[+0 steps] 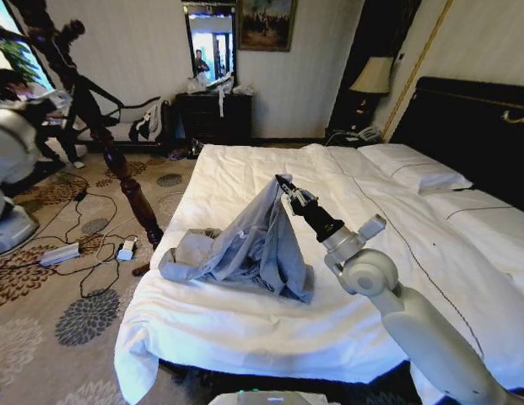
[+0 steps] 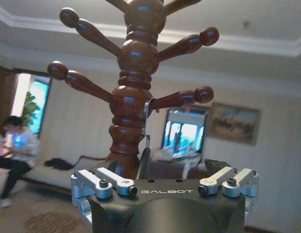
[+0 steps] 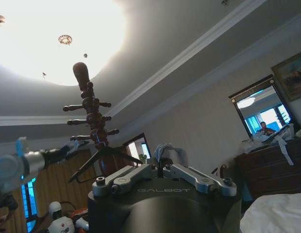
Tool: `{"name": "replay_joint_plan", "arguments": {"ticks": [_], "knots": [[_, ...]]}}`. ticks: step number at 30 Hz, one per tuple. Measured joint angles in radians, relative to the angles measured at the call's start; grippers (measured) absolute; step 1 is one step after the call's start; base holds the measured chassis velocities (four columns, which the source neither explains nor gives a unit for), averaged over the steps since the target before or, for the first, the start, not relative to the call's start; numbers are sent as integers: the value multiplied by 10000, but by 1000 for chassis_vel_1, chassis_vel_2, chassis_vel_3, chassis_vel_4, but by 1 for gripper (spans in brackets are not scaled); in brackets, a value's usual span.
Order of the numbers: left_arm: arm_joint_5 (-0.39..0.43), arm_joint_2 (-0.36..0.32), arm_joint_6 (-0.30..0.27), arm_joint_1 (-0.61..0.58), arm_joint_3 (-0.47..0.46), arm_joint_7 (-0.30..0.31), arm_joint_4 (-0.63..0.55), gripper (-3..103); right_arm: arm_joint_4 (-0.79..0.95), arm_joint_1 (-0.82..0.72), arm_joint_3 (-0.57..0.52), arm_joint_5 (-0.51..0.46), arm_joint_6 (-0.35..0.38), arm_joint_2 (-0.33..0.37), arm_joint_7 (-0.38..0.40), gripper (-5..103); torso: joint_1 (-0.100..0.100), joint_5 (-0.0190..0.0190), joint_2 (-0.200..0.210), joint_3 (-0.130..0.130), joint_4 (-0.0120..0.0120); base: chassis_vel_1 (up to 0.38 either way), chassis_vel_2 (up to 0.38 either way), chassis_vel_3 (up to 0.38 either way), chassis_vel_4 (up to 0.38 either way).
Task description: Pick up the clothes from the bed and hang them on the clothes hanger.
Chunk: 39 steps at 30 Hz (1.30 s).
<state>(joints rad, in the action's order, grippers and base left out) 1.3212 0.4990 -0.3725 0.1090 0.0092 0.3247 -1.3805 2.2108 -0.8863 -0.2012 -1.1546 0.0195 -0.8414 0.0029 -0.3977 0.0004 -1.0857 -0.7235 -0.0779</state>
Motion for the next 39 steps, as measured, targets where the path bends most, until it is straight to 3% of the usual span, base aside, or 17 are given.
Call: {"name": "replay_joint_plan", "arguments": {"ticks": [2, 5, 6, 10, 18, 20, 25, 28, 30, 38, 39], "knots": [[-12, 39, -218, 216, 156, 133, 64, 100, 16, -29, -21, 9, -5, 9, -1, 0, 1, 0, 0, 0, 0, 0, 0, 0, 0], [9, 179, -1641, 1104, 772, 740, 452, 100, 111, -201, -156, 69, -20, 56, -2, 0, 3, -1, 0, 1, 1, 0, 0, 0, 0], [9, 179, -1641, 1104, 772, 740, 452, 100, 111, -201, -156, 69, -20, 56, -2, 0, 3, -1, 0, 1, 1, 0, 0, 0, 0], [837, 303, -2836, 1521, 924, 1325, 1052, 100, 223, -451, -228, 201, -25, 89, -2, 0, 3, -4, 0, 1, 3, 0, 0, 0, 0], [2106, 517, -3068, 1294, 717, 1615, 1645, 100, 275, -583, -247, 308, -31, 126, 14, 0, 3, -5, -1, 1, 1, 0, 0, 0, 0], [2189, 521, -3067, 1189, 692, 1617, 1669, 103, 277, -584, -248, 309, -32, 122, 18, 0, 3, -4, -1, 2, 0, 0, 0, 0, 0], [2219, 472, -3067, 870, 579, 1506, 1680, 98, 256, -658, -276, 437, -70, 124, 32, 0, 4, -5, -2, 1, 2, 0, 0, 0, 0], [2124, 463, -3063, 813, 589, 1307, 1719, 84, 211, -697, -284, 490, -96, 118, 49, 0, 4, -5, -2, 2, 1, 0, 0, 0, 0], [2107, 470, -3062, 815, 599, 1277, 1732, 84, 201, -694, -283, 493, -98, 110, 52, 0, 4, -4, -1, 2, 1, 0, 0, 0, 0], [1959, 813, -3048, 1292, 1044, 1152, 2271, 46, 144, -691, -302, 509, -117, 6, 67, 0, 3, -4, -2, 1, 0, 0, 0, 0, 0], [1959, 813, -3048, 1292, 1044, 1152, 2271, 46, 144, -691, -302, 509, -117, 6, 67, 0, 3, -4, -2, 1, 0, 0, 0, 0, 0]]}}
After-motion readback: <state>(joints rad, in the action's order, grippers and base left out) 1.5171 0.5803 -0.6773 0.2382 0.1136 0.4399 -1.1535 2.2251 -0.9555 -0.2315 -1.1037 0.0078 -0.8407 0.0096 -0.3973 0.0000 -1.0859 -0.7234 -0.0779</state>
